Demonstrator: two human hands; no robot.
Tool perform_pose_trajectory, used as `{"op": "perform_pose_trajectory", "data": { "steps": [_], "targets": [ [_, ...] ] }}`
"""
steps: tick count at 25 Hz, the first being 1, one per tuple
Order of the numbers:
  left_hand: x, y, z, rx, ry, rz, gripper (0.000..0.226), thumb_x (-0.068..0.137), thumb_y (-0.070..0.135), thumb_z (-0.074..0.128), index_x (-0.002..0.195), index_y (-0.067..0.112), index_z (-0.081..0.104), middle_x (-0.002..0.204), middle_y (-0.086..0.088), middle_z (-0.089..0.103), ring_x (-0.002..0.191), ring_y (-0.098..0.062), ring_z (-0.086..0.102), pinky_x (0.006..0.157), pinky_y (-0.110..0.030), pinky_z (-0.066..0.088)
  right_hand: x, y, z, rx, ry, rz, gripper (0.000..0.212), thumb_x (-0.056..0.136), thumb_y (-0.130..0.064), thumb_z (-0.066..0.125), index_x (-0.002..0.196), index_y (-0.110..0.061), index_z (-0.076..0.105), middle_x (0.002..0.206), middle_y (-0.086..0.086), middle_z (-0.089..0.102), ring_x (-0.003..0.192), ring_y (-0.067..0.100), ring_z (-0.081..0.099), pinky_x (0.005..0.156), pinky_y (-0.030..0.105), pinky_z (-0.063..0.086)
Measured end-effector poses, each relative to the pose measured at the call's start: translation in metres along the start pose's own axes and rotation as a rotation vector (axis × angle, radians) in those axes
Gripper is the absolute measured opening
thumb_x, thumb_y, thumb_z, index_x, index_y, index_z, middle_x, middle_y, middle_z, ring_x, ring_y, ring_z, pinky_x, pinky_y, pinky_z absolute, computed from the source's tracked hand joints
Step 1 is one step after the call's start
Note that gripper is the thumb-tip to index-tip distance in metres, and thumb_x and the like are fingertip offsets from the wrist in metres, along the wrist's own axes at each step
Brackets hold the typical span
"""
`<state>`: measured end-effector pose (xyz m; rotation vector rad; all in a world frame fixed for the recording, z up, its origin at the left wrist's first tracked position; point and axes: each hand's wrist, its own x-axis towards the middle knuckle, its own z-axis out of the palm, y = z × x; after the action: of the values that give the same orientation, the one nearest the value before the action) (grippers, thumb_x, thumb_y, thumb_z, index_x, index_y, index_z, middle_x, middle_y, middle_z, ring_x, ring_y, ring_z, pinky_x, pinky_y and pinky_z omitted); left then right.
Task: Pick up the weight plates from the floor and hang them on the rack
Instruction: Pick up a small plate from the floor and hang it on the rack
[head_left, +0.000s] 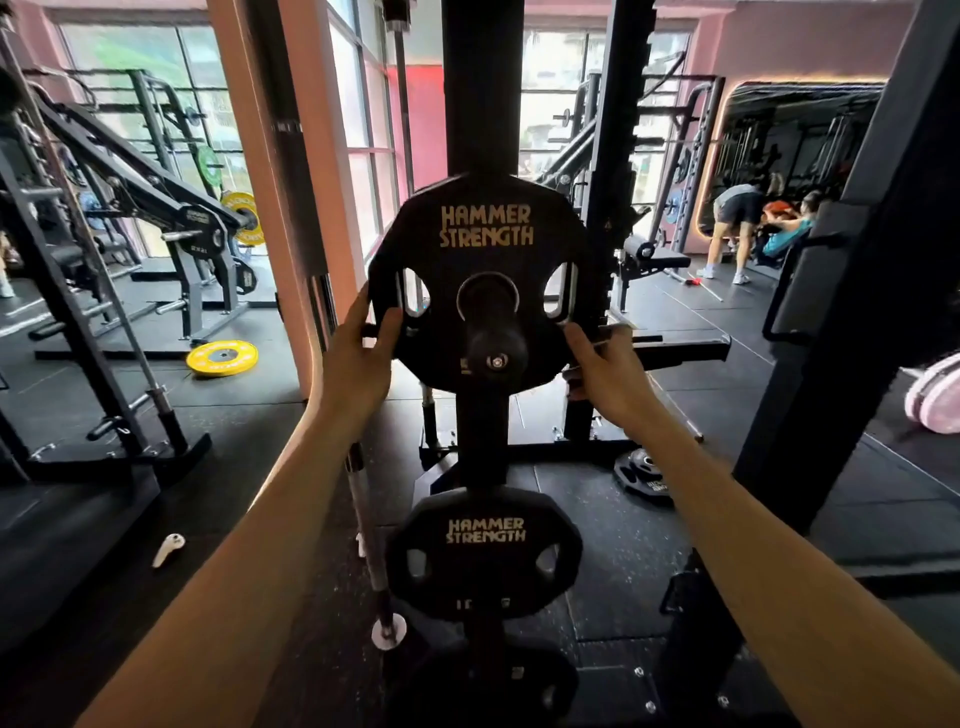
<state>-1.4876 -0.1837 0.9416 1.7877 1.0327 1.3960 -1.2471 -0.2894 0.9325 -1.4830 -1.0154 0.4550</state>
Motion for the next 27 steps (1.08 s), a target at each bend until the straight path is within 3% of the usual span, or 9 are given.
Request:
{"op": "perform_pose_trajectory", "data": {
  "steps": [2,4,7,9,11,14,17,21,27],
  "targets": [
    [-0.027,-0.018,-0.003,-0.019,-0.037,-0.074,0.048,0.097,0.046,0.053,0.142,0.046,0.040,0.100,0.017,0.064,0.089,-0.014,0.070,0.077,-0.038,0.056,-0.022,0.014,0.002,0.031,-0.006,0.034,0.037,0.096,-0.046,0.054,0.108,-0.013,0.044,0.100,0.006,0.062,0.084,0.016,0.065,0.062,0.033,0.055],
    [-0.063,-0.034,-0.003,-0.024,-0.078,-0.121,0.042,0.098,0.038,0.055,0.139,0.033,0.046,0.101,0.014,0.063,0.090,-0.013,0.070,0.073,-0.034,0.053,-0.056,0.032,0.004,0.122,-0.025,0.112,0.035,0.098,-0.044,0.053,0.109,-0.011,0.051,0.099,0.005,0.066,0.088,0.017,0.065,0.068,0.035,0.057],
    [-0.114,-0.066,-0.008,-0.055,-0.138,-0.197,0.034,0.096,0.035,0.058,0.128,0.024,0.056,0.100,0.003,0.067,0.091,-0.015,0.068,0.082,-0.031,0.052,-0.108,0.065,0.006,0.197,-0.029,0.229,0.030,0.100,-0.041,0.049,0.100,-0.012,0.059,0.097,0.006,0.068,0.089,0.017,0.066,0.074,0.039,0.057],
    [-0.147,-0.093,-0.012,-0.046,-0.187,-0.280,0.033,0.090,0.045,0.060,0.121,0.034,0.057,0.102,0.002,0.067,0.094,-0.019,0.068,0.086,-0.036,0.053,-0.141,0.086,0.007,0.194,-0.009,0.289,0.027,0.101,-0.038,0.048,0.093,-0.015,0.059,0.095,0.007,0.067,0.089,0.020,0.065,0.072,0.038,0.056],
    [-0.186,-0.123,-0.014,-0.012,-0.252,-0.375,0.013,0.092,0.045,0.060,0.105,0.044,0.060,0.097,0.006,0.068,0.094,-0.024,0.069,0.087,-0.042,0.055,-0.178,0.113,0.006,0.152,0.018,0.382,0.028,0.102,-0.037,0.047,0.089,-0.016,0.059,0.092,0.007,0.066,0.086,0.021,0.064,0.067,0.034,0.054],
    [-0.245,-0.155,-0.014,0.023,-0.370,-0.524,0.005,0.094,0.043,0.058,0.090,0.043,0.062,0.093,0.001,0.069,0.091,-0.026,0.070,0.080,-0.045,0.056,-0.237,0.158,0.001,0.069,0.048,0.531,0.031,0.100,-0.043,0.049,0.089,-0.017,0.061,0.091,0.005,0.067,0.086,0.020,0.065,0.077,0.042,0.055],
    [-0.300,-0.175,-0.009,0.058,-0.521,-0.706,0.008,0.097,0.043,0.054,0.095,0.037,0.058,0.101,-0.001,0.067,0.091,-0.022,0.067,0.069,-0.034,0.051,-0.294,0.196,-0.007,0.038,0.065,0.708,0.034,0.100,-0.046,0.048,0.090,-0.016,0.061,0.095,0.007,0.067,0.086,0.018,0.064,0.081,0.045,0.055],
    [-0.380,-0.199,-0.008,0.210,-0.744,-0.930,0.018,0.097,0.048,0.050,0.104,0.032,0.053,0.108,0.000,0.062,0.093,-0.018,0.064,0.076,-0.035,0.052,-0.378,0.240,-0.024,0.037,0.100,1.047,0.036,0.100,-0.049,0.044,0.096,-0.016,0.058,0.098,0.009,0.067,0.088,0.021,0.063,0.077,0.041,0.056],
    [-0.470,-0.209,-0.004,0.474,-1.021,-1.045,0.028,0.098,0.046,0.050,0.113,0.023,0.052,0.097,-0.004,0.062,0.087,-0.022,0.063,0.074,-0.035,0.052,-0.501,0.283,-0.058,-0.009,0.124,1.345,0.035,0.100,-0.045,0.048,0.106,-0.011,0.056,0.097,0.009,0.065,0.087,0.023,0.063,0.070,0.037,0.054]
  ]
}}
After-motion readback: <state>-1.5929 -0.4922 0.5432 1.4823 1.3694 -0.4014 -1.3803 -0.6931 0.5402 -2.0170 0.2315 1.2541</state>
